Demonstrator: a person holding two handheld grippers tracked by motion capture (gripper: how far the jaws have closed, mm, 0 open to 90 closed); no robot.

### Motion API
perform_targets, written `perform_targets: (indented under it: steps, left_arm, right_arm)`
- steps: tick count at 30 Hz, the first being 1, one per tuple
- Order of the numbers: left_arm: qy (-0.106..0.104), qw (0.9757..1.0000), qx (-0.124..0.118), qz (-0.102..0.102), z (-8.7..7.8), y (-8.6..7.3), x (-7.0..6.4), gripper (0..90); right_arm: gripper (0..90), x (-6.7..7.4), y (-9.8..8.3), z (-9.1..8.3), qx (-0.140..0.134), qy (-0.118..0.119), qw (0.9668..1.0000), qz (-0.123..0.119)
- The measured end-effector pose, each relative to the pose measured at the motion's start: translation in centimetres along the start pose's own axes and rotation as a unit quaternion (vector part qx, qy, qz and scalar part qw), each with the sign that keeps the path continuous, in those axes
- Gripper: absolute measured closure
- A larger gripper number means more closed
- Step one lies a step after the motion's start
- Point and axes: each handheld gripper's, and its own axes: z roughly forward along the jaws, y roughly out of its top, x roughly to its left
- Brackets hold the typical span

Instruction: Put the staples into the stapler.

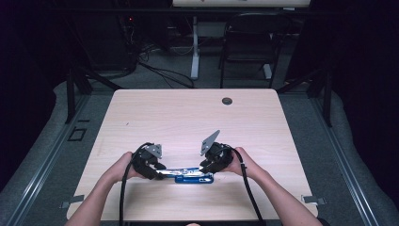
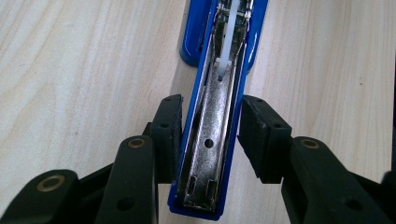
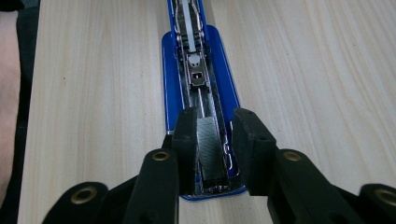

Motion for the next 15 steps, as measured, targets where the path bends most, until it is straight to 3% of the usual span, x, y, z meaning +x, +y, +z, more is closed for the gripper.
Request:
perform_targets:
  steps: [8,12,15]
  left_arm:
    - [0.004,1.0,-0.002,0.0,-0.26,-0.02,-0.07,60.0]
    - [0.001,0.9999,-0.01,-0.004,-0.35,-0.07,-0.09,60.4]
    - [0.002,0.9999,-0.01,-0.005,-0.32,-0.06,-0.13,60.3]
  right_arm:
    - [55.7,-0.19,0.2,0.07,0.007,-0.024,0.9985,0.05]
    - [46.4,-0.32,0.24,-0.05,0.008,-0.042,0.994,0.101]
    - [40.0,-0.15,0.18,-0.18,0.009,-0.055,0.9905,0.126]
